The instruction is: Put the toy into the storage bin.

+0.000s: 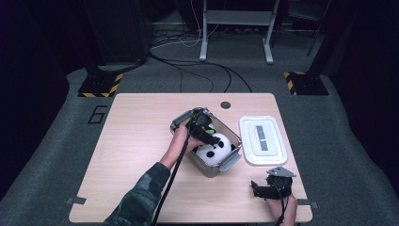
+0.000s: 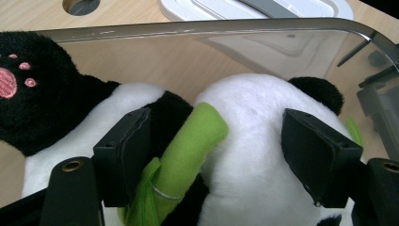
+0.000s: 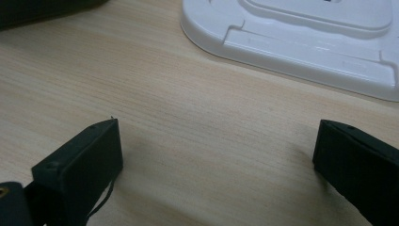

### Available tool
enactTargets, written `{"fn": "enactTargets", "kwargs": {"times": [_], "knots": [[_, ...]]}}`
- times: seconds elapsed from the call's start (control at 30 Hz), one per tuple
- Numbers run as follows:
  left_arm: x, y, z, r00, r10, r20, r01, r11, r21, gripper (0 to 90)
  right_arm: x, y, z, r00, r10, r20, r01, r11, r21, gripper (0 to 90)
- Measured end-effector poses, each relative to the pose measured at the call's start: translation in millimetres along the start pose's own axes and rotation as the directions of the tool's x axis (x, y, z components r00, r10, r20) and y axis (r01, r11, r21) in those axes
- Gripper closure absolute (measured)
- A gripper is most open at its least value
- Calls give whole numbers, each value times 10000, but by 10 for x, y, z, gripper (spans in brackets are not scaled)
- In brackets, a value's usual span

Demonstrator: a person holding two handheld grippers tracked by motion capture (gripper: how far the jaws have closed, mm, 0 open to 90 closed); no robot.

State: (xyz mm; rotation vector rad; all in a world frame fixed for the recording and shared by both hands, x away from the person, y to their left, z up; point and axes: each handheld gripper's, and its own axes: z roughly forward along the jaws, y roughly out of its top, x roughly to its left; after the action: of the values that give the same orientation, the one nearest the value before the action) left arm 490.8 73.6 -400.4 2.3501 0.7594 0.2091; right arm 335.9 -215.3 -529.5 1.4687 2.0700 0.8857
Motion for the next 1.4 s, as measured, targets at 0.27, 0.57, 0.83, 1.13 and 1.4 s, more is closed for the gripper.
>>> {"fn": "enactTargets", "kwargs": {"times": [0.27, 0.57, 0.83, 1.13, 1.4], "knots": [[50, -32, -158, 9998, -223, -15, 221, 9979, -604, 237, 0, 0, 0, 10000, -3, -7, 3, 10000, -3, 12], [234, -104, -178, 9967, -773, -259, 754, 9947, -697, 197, 0, 0, 0, 10000, -5, -5, 5, 10000, -4, 12], [269, -52, -107, 9977, -625, -268, 592, 9922, -1098, 51, 0, 0, 0, 10000, -5, -2, 5, 10000, -13, 13], [277, -37, -55, 9983, -506, -276, 487, 9967, -657, 17, 1, 1, -1, 10000, 6, -10, -6, 10000, -5, 13], [286, -15, -8, 9994, -282, 216, 280, 9996, 72, 37, 1, 1, -1, 10000, 3, -13, -3, 10000, -4, 13]]}}
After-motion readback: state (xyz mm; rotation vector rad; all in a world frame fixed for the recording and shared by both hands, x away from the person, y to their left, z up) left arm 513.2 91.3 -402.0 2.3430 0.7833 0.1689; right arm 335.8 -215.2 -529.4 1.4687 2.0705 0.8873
